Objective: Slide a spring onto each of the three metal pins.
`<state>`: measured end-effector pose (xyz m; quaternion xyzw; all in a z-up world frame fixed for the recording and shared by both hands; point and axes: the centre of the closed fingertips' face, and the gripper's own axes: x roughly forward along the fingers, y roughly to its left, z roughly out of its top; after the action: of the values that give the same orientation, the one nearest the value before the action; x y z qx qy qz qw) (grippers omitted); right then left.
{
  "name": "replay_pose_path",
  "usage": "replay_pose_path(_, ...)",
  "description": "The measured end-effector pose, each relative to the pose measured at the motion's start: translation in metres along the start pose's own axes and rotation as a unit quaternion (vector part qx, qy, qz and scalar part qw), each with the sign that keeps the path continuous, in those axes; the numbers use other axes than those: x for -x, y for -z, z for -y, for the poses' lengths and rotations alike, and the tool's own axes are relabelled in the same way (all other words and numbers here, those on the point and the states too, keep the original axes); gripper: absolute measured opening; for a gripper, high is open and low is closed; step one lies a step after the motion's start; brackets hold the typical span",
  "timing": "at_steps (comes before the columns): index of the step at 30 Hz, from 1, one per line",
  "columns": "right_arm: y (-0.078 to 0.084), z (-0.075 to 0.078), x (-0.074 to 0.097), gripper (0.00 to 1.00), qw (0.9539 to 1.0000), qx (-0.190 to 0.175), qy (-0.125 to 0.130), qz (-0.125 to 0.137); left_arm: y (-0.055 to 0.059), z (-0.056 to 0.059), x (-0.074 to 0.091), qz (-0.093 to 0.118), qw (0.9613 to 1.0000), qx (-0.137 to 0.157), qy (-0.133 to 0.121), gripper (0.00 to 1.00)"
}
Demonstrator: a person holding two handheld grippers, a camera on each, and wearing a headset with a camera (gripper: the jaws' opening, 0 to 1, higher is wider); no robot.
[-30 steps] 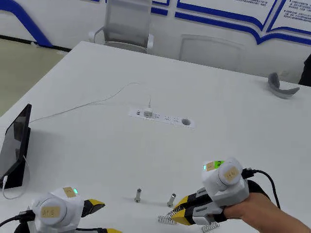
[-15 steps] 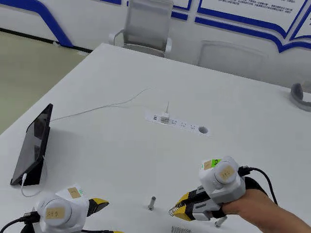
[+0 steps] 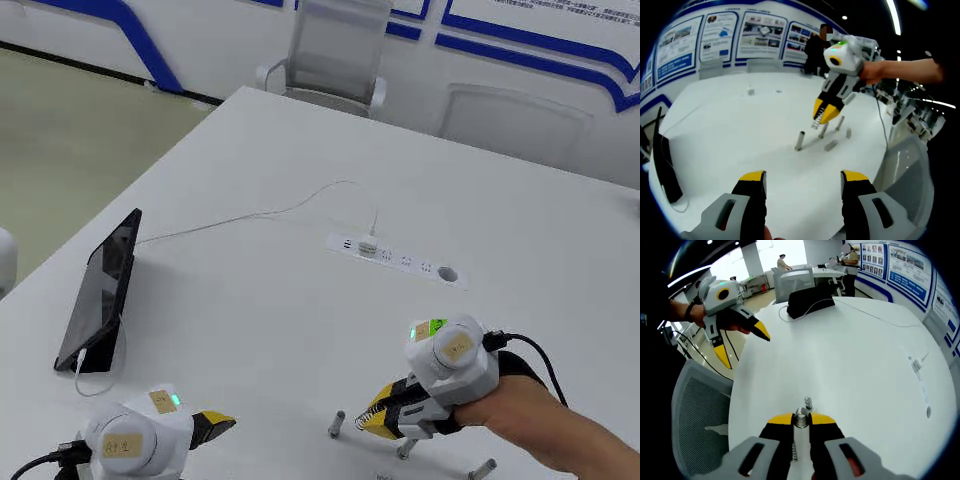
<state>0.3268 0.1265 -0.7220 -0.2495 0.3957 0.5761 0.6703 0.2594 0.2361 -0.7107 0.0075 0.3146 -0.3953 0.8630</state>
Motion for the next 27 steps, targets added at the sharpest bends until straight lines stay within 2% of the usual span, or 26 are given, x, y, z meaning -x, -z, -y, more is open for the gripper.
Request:
replay_pose_path(10, -0.004, 0.007, -0.010, 0.13, 0.9999, 0.015, -0.002, -0.008, 0.003, -0.003, 0.008, -0.001, 1.0000, 0.004, -0.007, 0.62)
replay_pose_path(27, -0.006, 0.010, -0.022, 0.13, 0.9992, 0.031, -0.015, -0.020, 0.011, -0.005, 0.011, -0.005, 0.9998, 0.015, -0.008, 0.61)
